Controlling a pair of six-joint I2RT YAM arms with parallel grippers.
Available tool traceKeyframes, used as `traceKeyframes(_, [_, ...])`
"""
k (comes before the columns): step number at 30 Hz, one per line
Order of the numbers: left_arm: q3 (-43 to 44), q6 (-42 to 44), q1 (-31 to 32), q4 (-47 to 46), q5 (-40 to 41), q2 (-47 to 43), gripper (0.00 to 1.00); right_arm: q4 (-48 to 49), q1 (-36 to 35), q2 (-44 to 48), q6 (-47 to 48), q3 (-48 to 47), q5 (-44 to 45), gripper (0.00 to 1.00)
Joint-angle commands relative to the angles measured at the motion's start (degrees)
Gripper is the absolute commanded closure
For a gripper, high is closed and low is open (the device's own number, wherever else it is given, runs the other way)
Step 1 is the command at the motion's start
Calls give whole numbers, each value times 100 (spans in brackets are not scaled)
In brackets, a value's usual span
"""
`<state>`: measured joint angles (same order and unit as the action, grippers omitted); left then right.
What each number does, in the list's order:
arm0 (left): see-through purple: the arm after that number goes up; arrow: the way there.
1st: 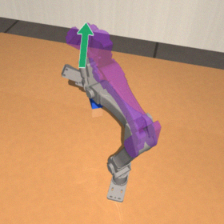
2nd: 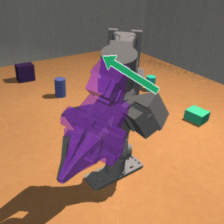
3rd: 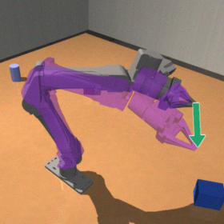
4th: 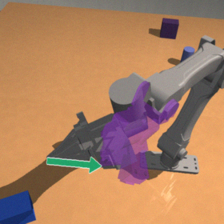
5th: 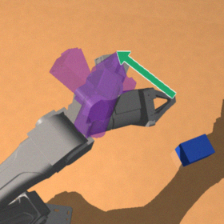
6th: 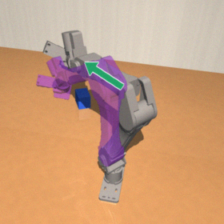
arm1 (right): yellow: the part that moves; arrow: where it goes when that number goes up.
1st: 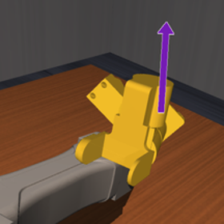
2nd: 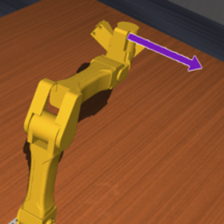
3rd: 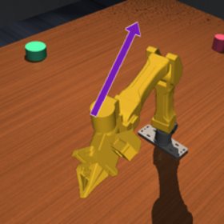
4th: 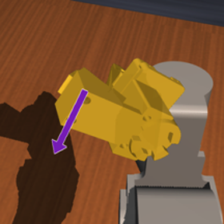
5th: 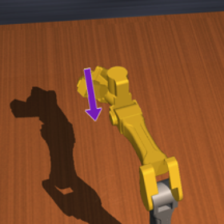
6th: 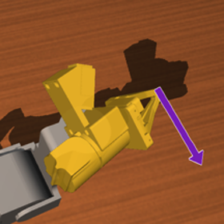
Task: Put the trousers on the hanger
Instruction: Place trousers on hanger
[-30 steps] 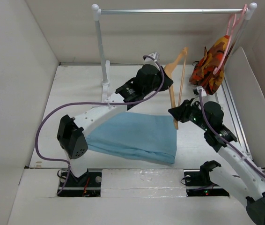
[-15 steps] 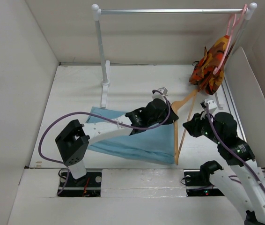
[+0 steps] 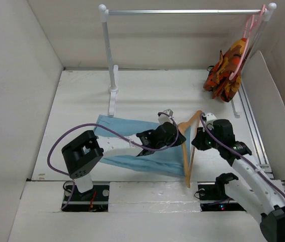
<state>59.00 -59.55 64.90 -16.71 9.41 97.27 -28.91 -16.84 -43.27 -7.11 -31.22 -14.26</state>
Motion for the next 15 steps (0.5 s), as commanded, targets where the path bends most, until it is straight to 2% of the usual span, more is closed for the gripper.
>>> traceKeyframes(1, [-29,-294,92,-649,236,19,100,1096,102,-365,123,282,-435,74])
traceKeyframes(5, [23,-320,145,-606,333,151,100,1921,102,-979,131,511,-612,60])
traceKeyframes(10, [-20,-470,198,-518,456,318,100,2345,102,-1605,123,740,-473,44])
traceKeyframes(15, [-99,-496,251,-342,641,301,100,2749,102,-1825,8,1065,-419,42])
